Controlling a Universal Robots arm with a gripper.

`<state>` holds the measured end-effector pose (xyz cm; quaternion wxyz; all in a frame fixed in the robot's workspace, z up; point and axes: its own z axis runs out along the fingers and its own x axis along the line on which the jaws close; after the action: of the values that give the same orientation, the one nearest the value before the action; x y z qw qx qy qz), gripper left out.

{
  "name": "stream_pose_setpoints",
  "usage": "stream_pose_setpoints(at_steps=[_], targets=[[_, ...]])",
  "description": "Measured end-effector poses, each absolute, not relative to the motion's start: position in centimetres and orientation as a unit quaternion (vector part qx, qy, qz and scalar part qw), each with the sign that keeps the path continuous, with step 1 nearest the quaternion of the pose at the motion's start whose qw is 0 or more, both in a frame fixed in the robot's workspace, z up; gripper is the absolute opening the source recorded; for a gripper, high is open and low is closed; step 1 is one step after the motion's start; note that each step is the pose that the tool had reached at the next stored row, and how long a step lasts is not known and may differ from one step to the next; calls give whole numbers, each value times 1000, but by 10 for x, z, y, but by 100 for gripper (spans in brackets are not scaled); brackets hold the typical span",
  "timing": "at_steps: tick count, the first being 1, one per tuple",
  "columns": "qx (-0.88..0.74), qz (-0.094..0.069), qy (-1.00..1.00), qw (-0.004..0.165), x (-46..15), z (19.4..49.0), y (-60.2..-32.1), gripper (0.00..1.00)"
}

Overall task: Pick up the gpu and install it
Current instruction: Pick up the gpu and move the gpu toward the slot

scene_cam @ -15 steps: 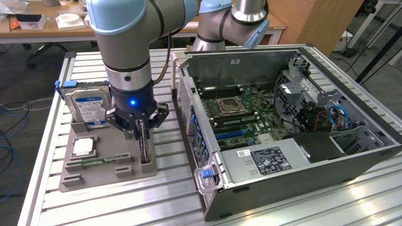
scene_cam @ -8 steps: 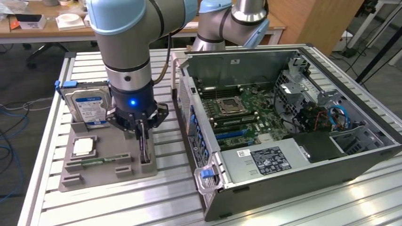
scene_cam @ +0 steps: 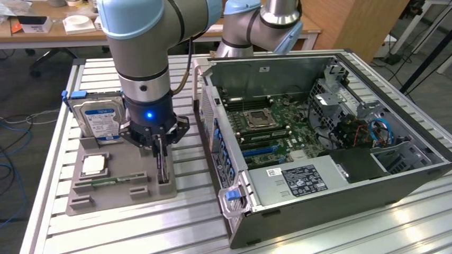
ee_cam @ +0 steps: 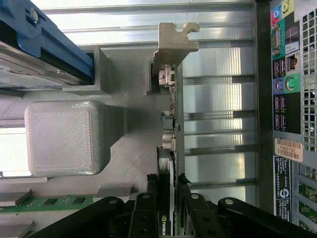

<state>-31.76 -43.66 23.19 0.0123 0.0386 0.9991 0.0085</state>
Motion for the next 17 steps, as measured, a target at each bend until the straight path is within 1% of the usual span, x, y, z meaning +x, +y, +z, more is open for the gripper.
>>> stream_pose_setpoints(at_steps=[17], targets=[[39,9,999,12,-318,232,-437,26]])
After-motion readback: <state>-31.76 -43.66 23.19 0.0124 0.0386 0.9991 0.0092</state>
